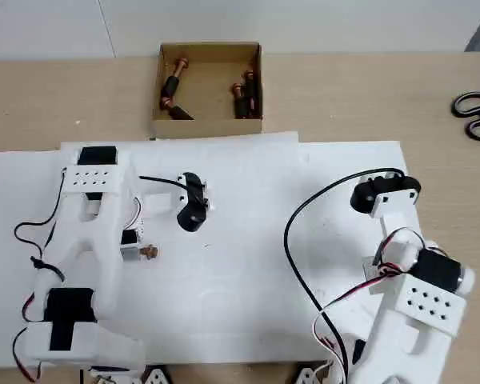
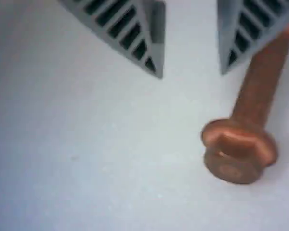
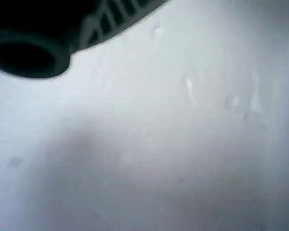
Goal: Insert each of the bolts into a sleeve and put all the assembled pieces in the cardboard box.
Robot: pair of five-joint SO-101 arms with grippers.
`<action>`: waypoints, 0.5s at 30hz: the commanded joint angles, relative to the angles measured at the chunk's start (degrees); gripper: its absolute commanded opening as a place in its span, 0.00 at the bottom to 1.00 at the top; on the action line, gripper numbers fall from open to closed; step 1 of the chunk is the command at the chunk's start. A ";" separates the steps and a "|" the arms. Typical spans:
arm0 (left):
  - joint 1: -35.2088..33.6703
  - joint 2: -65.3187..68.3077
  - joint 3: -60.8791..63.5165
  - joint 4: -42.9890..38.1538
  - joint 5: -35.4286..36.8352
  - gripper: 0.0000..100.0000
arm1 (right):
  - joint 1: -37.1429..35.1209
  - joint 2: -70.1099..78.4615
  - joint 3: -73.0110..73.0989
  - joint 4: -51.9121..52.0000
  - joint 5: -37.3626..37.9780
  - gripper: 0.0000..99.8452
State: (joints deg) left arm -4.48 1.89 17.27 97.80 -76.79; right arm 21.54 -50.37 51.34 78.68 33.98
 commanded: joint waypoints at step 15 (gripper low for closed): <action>0.53 4.57 -2.51 -3.43 -12.92 0.13 | 0.13 -0.75 -0.26 -1.27 0.26 0.00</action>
State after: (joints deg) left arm -4.48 5.49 17.01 96.22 -76.79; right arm 21.54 -50.37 51.34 78.68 33.98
